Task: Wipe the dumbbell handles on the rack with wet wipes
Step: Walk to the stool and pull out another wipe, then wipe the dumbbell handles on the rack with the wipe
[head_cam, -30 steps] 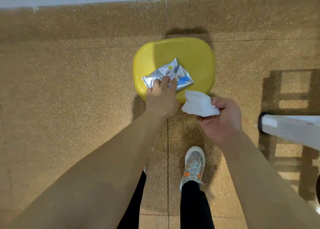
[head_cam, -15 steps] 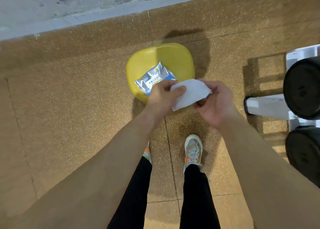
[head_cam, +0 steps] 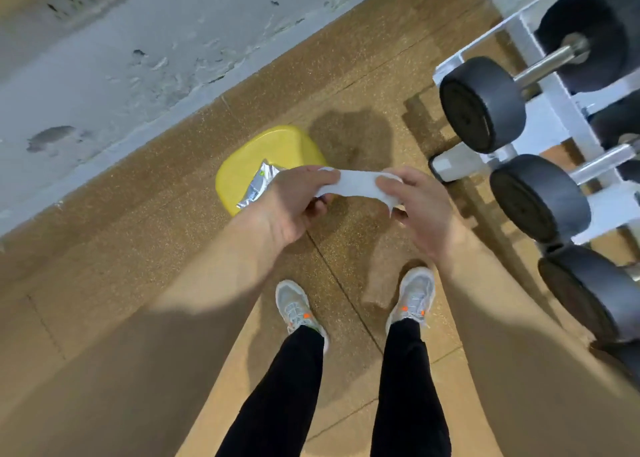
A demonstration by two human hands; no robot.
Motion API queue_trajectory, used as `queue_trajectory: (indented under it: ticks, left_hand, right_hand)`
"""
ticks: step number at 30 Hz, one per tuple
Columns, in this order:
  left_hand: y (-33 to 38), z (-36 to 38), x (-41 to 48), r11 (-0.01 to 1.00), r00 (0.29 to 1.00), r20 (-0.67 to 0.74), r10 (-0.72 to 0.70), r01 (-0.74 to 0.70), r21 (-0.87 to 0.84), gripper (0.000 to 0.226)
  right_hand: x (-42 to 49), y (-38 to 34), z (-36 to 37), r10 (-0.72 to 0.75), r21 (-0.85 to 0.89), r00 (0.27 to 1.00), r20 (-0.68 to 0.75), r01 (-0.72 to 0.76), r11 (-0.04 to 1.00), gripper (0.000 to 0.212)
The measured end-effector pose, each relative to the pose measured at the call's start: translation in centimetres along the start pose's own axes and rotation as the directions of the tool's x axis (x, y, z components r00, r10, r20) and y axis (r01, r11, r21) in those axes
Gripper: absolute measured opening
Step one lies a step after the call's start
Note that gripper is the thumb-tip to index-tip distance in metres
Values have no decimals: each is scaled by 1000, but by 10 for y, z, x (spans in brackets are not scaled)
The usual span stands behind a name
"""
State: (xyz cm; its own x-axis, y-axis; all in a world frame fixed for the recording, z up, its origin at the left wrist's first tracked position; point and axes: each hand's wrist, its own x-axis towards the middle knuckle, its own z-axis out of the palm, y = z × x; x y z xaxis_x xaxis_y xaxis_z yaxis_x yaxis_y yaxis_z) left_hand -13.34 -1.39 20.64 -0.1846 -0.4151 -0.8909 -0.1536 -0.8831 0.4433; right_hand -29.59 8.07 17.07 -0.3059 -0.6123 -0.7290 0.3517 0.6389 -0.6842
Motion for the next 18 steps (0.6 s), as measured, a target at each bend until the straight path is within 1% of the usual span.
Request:
queue_trajectory:
  ticks: [1, 3, 5, 6, 7, 8, 10, 11, 13, 15, 17, 18]
  left_hand:
    - [-2, 7, -5, 999, 1000, -7, -18, 19, 31, 8]
    - [-7, 24, -15, 998, 999, -8, -51, 51, 47, 8]
    - [-15, 48, -28, 995, 994, 39, -98, 98, 10, 8]
    - [-21, 61, -34, 993, 990, 75, -121, 121, -5, 7]
    - [-27, 75, -40, 990, 984, 109, -139, 140, -4, 6]
    - [-35, 90, -45, 988, 978, 138, -154, 154, 12, 6]
    - [-53, 121, -55, 985, 967, 193, -167, 157, 64, 5]
    - [-63, 136, -59, 984, 961, 216, -172, 156, 92, 5]
    - [-86, 167, -69, 978, 950, 249, -187, 157, 134, 8]
    - [-109, 194, -76, 973, 940, 275, -202, 162, 163, 12]
    - [-129, 218, -84, 963, 932, 289, -217, 157, 218, 20]
    - [-139, 229, -88, 957, 930, 292, -224, 154, 245, 23]
  right_hand:
    - [-13, -1, -6, -28, -5, 998, -50, 27, 1000, 5]
    - [-36, 1, -21, -85, -44, 981, -173, 78, 996, 14]
    - [-61, 5, -41, -146, -136, 948, -283, 111, 985, 30]
    - [-73, 9, -53, -199, -208, 932, -304, 139, 968, 40]
    - [-84, 13, -65, -260, -292, 923, -285, 175, 940, 47]
    - [-95, 17, -76, -318, -371, 918, -236, 217, 903, 50]
    - [-115, 27, -96, -370, -456, 917, -151, 268, 849, 48]
    - [-124, 32, -106, -368, -455, 918, -150, 266, 850, 46]
    - [-142, 40, -129, -357, -374, 916, -185, 270, 887, 41]
    - [-160, 50, -155, -361, -279, 910, -203, 300, 912, 31]
    - [-176, 67, -181, -381, -244, 896, -226, 327, 913, 19]
    - [-183, 76, -194, -385, -237, 886, -258, 329, 914, 17]
